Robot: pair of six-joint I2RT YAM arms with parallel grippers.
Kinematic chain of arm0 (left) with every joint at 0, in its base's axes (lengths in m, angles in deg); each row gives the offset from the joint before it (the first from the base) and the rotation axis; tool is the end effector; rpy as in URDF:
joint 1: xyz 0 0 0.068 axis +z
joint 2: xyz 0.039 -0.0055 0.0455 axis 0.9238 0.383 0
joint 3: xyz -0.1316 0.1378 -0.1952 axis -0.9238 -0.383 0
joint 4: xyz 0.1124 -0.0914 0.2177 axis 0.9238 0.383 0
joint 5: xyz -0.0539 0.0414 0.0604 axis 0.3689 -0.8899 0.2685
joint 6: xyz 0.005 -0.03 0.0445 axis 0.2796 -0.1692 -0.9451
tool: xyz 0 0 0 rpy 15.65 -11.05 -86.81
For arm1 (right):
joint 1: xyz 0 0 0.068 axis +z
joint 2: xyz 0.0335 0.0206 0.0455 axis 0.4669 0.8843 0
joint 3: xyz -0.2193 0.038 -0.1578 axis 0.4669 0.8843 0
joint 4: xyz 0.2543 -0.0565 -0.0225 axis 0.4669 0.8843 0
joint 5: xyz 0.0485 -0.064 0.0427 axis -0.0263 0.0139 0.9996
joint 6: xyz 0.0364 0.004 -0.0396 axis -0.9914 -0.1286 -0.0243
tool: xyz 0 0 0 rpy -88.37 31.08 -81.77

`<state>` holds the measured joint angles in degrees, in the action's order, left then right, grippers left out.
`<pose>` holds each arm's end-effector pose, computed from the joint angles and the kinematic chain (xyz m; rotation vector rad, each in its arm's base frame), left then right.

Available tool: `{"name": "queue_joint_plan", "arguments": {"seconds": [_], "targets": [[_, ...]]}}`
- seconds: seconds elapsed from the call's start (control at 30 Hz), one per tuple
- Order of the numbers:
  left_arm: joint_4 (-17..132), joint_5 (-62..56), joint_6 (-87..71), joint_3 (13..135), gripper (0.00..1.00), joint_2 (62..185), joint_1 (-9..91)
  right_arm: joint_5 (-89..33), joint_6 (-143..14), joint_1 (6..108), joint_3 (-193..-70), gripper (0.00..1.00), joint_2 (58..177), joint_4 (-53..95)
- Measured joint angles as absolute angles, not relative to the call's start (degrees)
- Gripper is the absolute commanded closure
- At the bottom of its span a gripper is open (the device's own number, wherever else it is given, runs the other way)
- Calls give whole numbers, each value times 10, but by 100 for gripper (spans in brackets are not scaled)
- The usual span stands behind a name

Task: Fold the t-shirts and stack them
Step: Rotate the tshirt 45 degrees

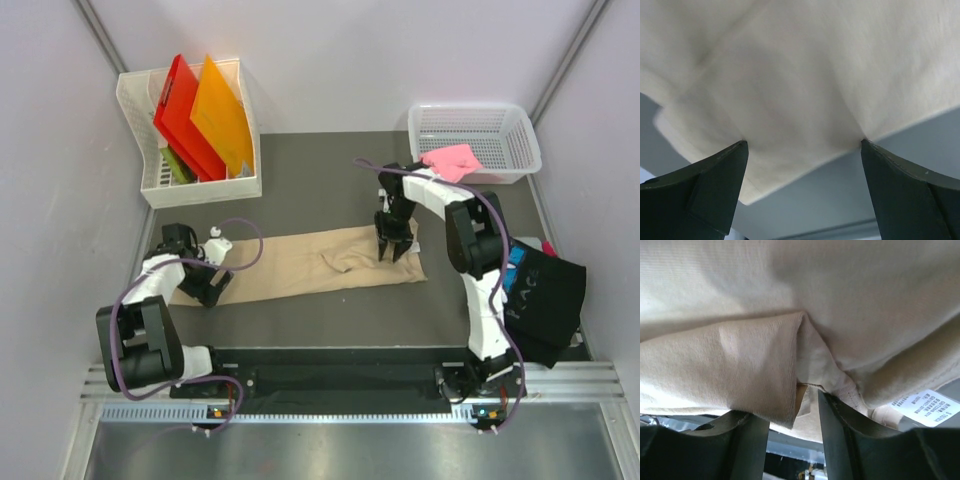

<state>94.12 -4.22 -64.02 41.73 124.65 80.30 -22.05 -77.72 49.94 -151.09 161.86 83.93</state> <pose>0.2223 0.0462 0.1673 0.7952 2.6844 0.0709 0.3759 0.1613 0.1517 0.0515 -2.9962 -0.2947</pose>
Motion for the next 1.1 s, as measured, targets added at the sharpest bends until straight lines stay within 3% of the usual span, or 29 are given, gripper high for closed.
{"name": "queue_joint_plan", "arguments": {"seconds": [0.4,0.73,0.9,1.1], "targets": [[1038,-45,-644,406,1,1238,805,-251,-749,498,-1803,55,1771,914],[1058,-20,-624,416,1,1243,805,-259,-727,494,-1882,52,1808,771],[1103,4,-623,436,1,1243,805,-255,-723,488,-1883,45,1810,741],[1182,46,-612,606,1,1265,805,-313,-730,498,-1808,44,1750,756]]}}
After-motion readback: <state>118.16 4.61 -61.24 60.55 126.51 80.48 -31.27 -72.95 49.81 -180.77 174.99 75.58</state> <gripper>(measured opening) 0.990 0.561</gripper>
